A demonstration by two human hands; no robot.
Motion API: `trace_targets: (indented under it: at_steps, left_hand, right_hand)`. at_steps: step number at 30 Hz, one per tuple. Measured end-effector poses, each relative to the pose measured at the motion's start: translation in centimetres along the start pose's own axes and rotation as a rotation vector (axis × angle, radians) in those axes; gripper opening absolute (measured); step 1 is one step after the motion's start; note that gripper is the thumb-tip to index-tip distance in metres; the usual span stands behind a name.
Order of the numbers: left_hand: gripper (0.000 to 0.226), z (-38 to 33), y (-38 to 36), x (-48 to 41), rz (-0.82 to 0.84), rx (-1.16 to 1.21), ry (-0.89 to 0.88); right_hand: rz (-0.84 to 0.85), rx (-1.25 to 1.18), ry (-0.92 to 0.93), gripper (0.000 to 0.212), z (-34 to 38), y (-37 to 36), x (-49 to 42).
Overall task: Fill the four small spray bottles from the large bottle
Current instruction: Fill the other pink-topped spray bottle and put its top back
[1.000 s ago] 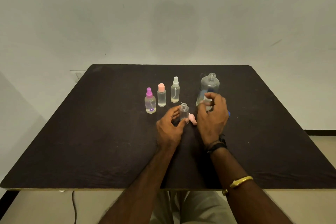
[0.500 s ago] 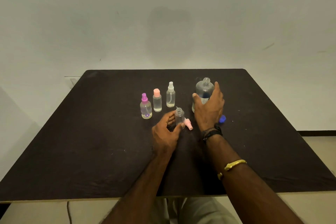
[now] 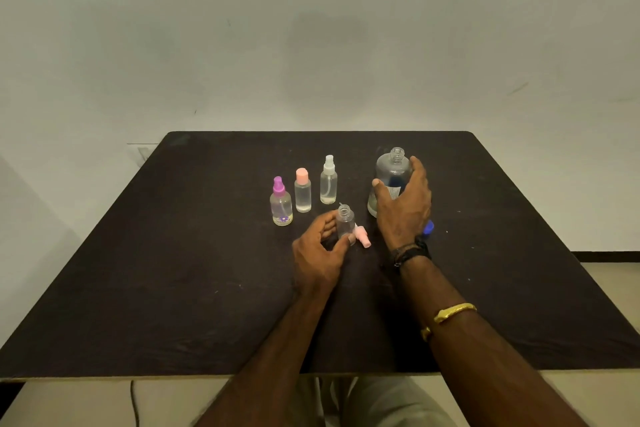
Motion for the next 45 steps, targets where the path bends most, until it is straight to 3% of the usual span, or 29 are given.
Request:
trace_targets:
  at_steps: [8, 26, 37, 45]
  left_hand:
    - [0.052, 0.1, 0.1, 0.1, -0.021, -0.026, -0.016]
    - [0.049, -0.6, 0.4, 0.5, -0.131, -0.002, -0.127]
    - [0.051, -0.6, 0.5, 0.7, -0.140, -0.021, -0.146]
    - [0.052, -0.7, 0.6, 0.7, -0.140, -0.029, -0.148]
  right_hand:
    - [0.029, -0.083, 0.142, 0.083, 0.1, 0.3, 0.7]
    - [0.143, 0.226, 0.732, 0.072, -0.9, 2.6, 1.5]
    - [0.063, 0.341, 0.957, 0.056, -1.0, 3.1, 0.6]
    - [0.020, 0.377, 1.044, 0.060, -1.1, 3.1, 0.0]
Point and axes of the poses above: each hand's wrist, its own x-axis away from the middle knuckle, its own y-axis out of the back of the hand, z = x × y, the point moved 1 cm from there along -x, towards the middle knuckle, and after that the axes turned 9 degrees about y, right-handed, at the moved point
